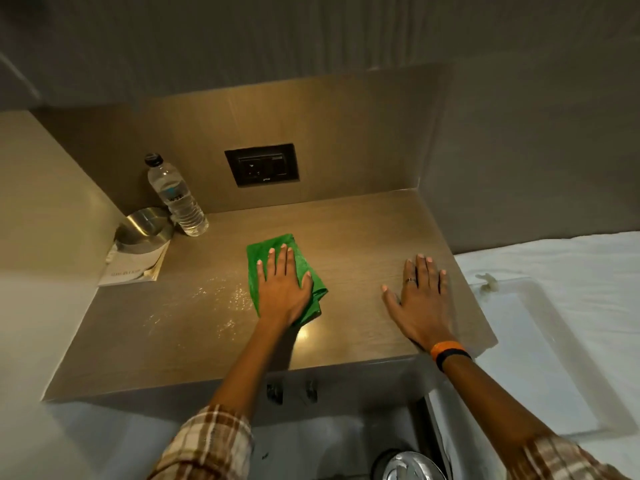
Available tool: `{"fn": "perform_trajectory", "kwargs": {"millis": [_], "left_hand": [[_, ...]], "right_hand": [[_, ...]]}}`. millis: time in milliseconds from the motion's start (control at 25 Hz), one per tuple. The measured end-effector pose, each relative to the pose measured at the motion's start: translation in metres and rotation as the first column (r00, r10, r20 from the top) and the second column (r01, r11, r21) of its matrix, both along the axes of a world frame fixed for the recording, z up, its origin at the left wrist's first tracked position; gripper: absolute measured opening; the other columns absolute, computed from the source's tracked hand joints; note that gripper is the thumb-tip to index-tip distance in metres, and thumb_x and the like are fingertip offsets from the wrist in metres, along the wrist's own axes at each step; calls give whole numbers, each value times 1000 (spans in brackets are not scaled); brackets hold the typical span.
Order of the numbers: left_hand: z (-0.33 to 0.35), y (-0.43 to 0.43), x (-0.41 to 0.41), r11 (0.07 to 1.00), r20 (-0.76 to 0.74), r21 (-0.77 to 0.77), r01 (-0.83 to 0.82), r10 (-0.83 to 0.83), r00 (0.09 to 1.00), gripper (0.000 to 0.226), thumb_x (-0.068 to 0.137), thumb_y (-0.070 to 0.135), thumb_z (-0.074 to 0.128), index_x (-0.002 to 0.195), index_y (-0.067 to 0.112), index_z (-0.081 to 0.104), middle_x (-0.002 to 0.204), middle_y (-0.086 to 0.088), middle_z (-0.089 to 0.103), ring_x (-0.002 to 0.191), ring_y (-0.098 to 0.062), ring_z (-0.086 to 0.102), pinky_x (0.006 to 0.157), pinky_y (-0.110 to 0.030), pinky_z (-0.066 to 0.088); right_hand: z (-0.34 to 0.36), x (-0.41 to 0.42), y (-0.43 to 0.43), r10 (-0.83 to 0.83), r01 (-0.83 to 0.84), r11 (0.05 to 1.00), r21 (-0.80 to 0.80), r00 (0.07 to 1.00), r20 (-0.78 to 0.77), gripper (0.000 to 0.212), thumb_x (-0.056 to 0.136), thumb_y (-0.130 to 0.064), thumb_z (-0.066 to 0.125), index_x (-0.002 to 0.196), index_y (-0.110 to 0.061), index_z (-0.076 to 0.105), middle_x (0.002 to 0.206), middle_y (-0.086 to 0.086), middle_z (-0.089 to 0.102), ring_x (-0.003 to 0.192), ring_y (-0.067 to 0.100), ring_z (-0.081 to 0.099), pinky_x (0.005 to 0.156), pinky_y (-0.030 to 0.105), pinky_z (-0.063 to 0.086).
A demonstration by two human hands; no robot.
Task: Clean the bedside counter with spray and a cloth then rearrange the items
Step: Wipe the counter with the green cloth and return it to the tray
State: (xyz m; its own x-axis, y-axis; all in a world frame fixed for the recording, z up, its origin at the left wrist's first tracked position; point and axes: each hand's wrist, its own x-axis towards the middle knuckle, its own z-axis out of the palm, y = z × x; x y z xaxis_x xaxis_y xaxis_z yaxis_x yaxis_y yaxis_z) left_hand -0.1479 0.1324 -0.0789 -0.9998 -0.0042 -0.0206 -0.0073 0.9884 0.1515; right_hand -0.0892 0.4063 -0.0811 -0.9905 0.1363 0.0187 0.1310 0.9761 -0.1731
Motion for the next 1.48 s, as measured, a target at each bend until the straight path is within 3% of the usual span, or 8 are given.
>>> {"fn": "perform_trajectory", "kwargs": {"millis": [240,440,560,760,920,1080,1320,1480], "left_hand": [[-5,10,41,940,1,49,337,-337,941,74,102,56,23,160,16,3,169,-2,-1,155,-21,-8,126,-47,-7],[29,-43,31,819,-5,530,222,-258,966,64,106,40,37,160,20,9,167,-2,13,154,-18,10,122,-36,1],[23,-122,39,934,-153,335,123,-75,985,60,105,47,30,158,22,17,166,-1,21,154,-19,14,126,-44,11],[6,-239,20,995,-73,103,1,6,997,65,104,55,17,159,22,6,168,-4,9,155,-22,4,125,-45,4],[-10,-275,9,997,-74,44,70,-67,995,68,102,58,15,159,22,5,168,-4,11,155,-20,6,122,-37,-3],[-10,-267,5,998,-102,18,66,-64,993,65,105,51,21,159,16,15,166,-7,20,154,-21,15,126,-41,4],[-9,-260,10,999,-145,29,40,-35,989,70,101,54,13,158,12,23,164,-8,28,153,-22,21,126,-40,5],[-5,-247,10,997,-116,73,-2,11,993,67,104,52,16,158,13,20,165,-7,25,154,-22,16,127,-43,8]], "right_hand": [[6,5,-14,23,-26,997,-69,999,-47,74,103,-55,33,159,-8,25,169,15,16,159,30,7,129,52,6],[11,4,-139,232,-271,927,-260,958,-170,57,103,-41,35,152,-13,43,168,9,23,157,24,18,130,45,14],[2,-5,-214,196,-199,967,-158,980,-33,68,102,-55,27,160,-19,25,171,9,9,160,25,4,127,49,-3],[8,-81,-237,51,-48,998,-44,997,54,71,102,-57,21,162,-20,14,171,15,-1,159,29,-3,127,57,0],[17,-152,-281,296,-297,955,-11,949,104,67,105,-54,24,163,-23,11,172,6,0,160,24,-4,128,53,-3],[14,-100,-269,629,-631,773,63,776,49,63,106,-51,27,163,-30,11,172,-4,7,160,18,1,130,48,4],[-10,48,-295,32,-34,997,-68,999,-31,71,101,-55,19,160,-17,10,170,11,1,159,31,-3,128,54,0],[8,18,-377,153,-132,961,-244,986,69,74,102,-50,21,161,-11,2,168,16,-12,157,34,-16,127,54,-10]]}}
